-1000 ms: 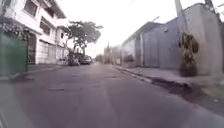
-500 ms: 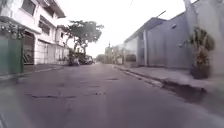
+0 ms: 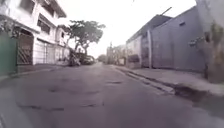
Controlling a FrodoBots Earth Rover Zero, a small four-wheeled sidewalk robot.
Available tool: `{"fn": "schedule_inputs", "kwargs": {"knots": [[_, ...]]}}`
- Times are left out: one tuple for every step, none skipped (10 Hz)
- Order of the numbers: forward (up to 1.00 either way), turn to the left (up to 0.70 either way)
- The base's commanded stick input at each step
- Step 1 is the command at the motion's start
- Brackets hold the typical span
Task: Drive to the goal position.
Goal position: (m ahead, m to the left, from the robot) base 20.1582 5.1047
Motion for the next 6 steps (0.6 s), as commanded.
{"fn": "schedule_inputs", "kwargs": {"knots": [[1.00, 0.40], [1.00, 0.02], [1.00, 0.00], [1.00, 0.00], [1.00, 0.00], [1.00, 0.00]]}}
